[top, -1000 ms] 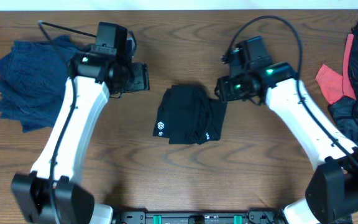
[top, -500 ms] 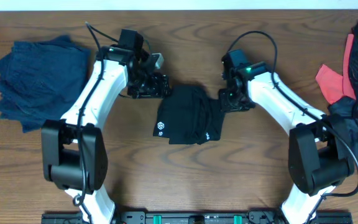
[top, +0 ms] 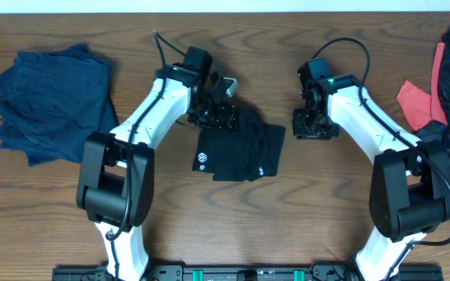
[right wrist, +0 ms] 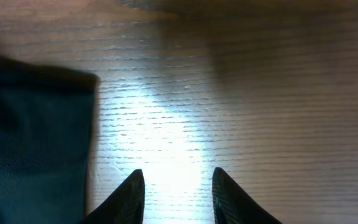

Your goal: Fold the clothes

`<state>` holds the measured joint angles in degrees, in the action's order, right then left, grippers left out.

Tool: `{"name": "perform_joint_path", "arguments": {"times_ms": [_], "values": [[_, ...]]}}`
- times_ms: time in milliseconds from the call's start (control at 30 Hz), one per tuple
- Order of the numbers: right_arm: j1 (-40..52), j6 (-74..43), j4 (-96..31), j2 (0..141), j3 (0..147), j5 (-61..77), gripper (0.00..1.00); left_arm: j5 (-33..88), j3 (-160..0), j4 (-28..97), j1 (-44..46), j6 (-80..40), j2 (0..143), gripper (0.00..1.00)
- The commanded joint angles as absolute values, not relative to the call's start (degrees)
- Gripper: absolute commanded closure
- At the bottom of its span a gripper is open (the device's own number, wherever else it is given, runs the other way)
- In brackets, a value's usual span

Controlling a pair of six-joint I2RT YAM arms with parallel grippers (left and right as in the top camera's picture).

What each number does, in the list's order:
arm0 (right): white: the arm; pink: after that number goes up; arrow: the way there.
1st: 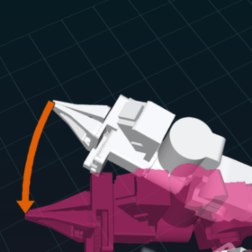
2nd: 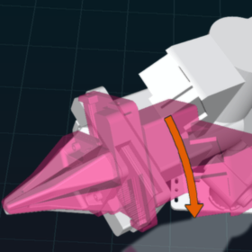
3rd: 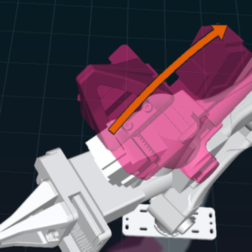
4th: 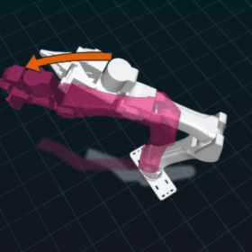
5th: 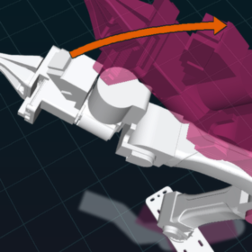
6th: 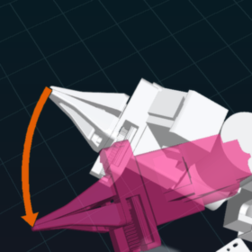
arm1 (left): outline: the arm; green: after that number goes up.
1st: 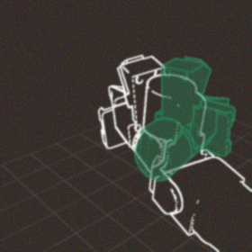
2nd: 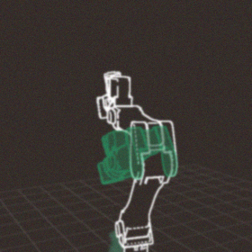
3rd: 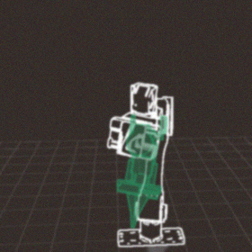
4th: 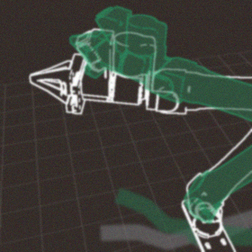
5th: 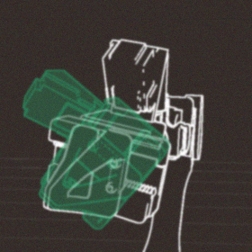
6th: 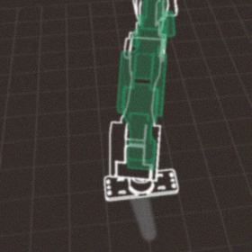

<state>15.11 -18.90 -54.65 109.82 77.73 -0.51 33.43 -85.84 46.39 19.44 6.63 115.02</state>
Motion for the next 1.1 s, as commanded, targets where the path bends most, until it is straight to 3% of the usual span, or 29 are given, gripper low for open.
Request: {"name": "perform_joint_path", "arguments": {"times_ms": [0,33,67,133,433,700,767,833,867,1067], "values": [[14.15,-19.70,-54.89,109.43,77.97,-1.32,0.66,34.74,-85.45,46.54,19.70,7.94,114.87,0.74],[14.15,-19.70,-54.94,109.43,77.97,-1.32,0.66,34.74,-85.45,46.59,19.70,7.92,114.87,0.86],[14.13,-19.68,-54.96,109.43,77.97,-1.37,0.66,34.74,-85.45,46.78,19.68,7.90,114.85,0.91],[14.06,-19.68,-55.02,109.43,77.97,-1.61,0.66,34.74,-85.45,47.53,19.70,7.90,114.52,0.93],[12.45,-19.73,-55.99,109.43,77.97,-3.25,0.67,40.88,-85.62,50.43,20.64,5.69,108.99,0.94],[9.04,-19.70,-58.50,109.43,77.97,-3.20,0.68,44.40,-85.60,44.75,27.92,2.81,108.66,0.93],[8.73,-19.70,-59.16,109.43,77.97,-3.22,0.68,44.42,-85.60,42.81,30.20,1.19,108.66,0.83],[8.54,-19.70,-59.61,109.43,77.97,-3.22,0.67,44.36,-85.62,41.67,31.99,1.30,108.66,0.60],[8.51,-19.70,-59.72,109.43,77.97,-3.22,0.67,44.34,-85.62,41.36,32.38,1.45,108.64,0.56],[8.51,-19.55,-60.90,109.43,77.97,-3.20,0.67,44.34,-87.11,42.04,28.53,1.43,107.31,0.51]]}}
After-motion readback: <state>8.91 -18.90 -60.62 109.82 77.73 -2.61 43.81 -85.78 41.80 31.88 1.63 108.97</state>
